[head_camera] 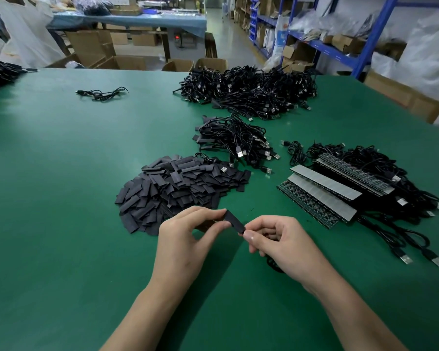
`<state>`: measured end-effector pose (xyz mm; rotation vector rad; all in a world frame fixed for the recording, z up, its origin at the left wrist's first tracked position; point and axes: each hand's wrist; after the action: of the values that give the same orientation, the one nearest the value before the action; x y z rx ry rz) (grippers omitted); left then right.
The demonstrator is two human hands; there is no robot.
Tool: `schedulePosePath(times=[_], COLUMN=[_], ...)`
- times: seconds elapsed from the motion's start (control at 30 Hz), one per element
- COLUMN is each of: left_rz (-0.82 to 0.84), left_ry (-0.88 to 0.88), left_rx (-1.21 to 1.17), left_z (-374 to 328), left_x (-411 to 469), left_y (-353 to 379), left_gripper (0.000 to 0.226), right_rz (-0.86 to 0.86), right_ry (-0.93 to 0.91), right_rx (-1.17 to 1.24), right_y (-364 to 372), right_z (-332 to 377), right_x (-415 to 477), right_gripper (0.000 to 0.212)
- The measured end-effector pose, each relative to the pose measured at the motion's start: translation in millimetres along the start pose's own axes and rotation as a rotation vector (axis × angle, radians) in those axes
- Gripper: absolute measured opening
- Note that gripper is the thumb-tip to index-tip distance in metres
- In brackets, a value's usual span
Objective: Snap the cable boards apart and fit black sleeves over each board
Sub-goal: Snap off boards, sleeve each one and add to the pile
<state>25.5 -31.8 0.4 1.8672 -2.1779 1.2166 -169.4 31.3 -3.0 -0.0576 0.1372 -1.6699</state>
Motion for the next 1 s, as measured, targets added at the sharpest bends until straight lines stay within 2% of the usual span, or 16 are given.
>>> schedulePosePath(times=[0.2, 0.37, 0.5, 0.6, 0.73, 0.8, 0.87, 0.93, 1.0], left_rz=[0.028, 0.014, 0.002, -0.037, -0.022, -0.028, -0.071, -0.130, -0.179], left_ry=[0.012, 0.028, -0.051, -0.118, -0.317, -0.395, -0.458, -0.515, -0.561], left_rx=[0.008, 0.006, -0.035, -0.091, -0.347, -0.476, -0.596, -0.688, -0.764], left_z=[1.8, 0.2, -3.1, -3.5, -0.6, 3.2, 7.3, 10.6, 13.2], left_x=[-0.1, -0.2, -2.5, -2.8, -1.2, 0.5, 3.3, 5.7, 7.1], left_y=[-0.3, 0.0, 3.7, 9.5, 14.0, 13.2, 9.7, 6.5, 4.2], left_gripper=[0.022, 0.021, 0.024, 0.016, 0.009, 0.007, 0.003, 0.003, 0.003], right_rz=[-0.034, -0.063, -0.093, -0.164, -0.158, -0.111, -0.073, -0.048, -0.056], right_ry=[-0.018, -0.021, -0.034, -0.100, -0.201, -0.209, -0.221, -0.207, -0.217], right_rx=[-0.027, -0.080, -0.123, -0.233, -0.417, -0.550, -0.658, -0.680, -0.693], right_y=[1.2, 0.9, 4.0, 8.5, 16.7, 14.6, 7.0, -0.8, -4.5], right_z=[-3.7, -4.9, -4.1, -2.0, 1.7, 6.1, 7.8, 6.4, 2.6], right_x=[0.0, 0.5, 0.3, -1.3, -4.6, -5.3, -4.5, -5.1, -3.7], right_gripper=[0.006, 0.014, 0.010, 0.011, 0.006, 0.029, 0.041, 0.035, 0.018])
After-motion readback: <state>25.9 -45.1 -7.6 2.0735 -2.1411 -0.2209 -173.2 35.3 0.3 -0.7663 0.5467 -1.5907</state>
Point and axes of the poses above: each hand's wrist, its own x-axis towards the middle knuckle, its own y-axis out of the palm, z = x × y, and after that the axes turned 7 degrees about x, right-handed
